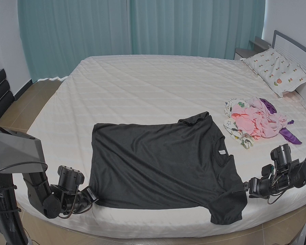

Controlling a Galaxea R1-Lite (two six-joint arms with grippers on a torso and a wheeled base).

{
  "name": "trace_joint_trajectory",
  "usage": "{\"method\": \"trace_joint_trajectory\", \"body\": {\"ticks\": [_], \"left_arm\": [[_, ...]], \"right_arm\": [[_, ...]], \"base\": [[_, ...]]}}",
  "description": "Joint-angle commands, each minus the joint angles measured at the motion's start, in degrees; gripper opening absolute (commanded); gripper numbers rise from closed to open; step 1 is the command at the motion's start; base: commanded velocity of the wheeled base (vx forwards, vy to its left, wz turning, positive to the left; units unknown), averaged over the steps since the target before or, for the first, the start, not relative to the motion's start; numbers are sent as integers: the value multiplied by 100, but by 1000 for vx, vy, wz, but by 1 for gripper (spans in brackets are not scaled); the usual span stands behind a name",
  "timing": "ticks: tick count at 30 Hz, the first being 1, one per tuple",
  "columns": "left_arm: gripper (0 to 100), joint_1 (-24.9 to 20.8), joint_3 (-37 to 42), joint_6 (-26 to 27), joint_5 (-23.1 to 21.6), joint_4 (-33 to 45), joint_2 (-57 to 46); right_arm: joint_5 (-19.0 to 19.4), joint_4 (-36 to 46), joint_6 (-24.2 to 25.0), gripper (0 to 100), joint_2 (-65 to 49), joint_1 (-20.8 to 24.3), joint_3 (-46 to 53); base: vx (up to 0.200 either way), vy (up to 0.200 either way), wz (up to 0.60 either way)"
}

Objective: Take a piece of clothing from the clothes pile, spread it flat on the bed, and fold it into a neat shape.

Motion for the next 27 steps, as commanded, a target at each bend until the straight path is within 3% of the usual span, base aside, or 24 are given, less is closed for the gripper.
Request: {"method": "trace_joint_trajectory", "body": {"ticks": [1,2,4,13,20,27], "left_arm": [[0,38,146,17,1,6,-152],[0,64,190,43,1,41,-319],[0,73,296,149,1,76,-477],[0,188,498,808,1,577,-670],[0,302,445,1036,-7,841,-688],[0,319,428,1028,-34,832,-679]], "right_arm": [[-54,3,-155,100,50,15,99],[-150,3,-541,100,76,15,249],[-221,3,-796,100,164,24,319],[-344,3,-1297,100,428,164,600],[-379,-480,-1385,100,762,463,794],[-651,-1719,-1341,100,1351,771,1224]], "base": [[0,0,0],[0,0,0],[0,0,0],[0,0,0],[0,0,0],[0,0,0]]}}
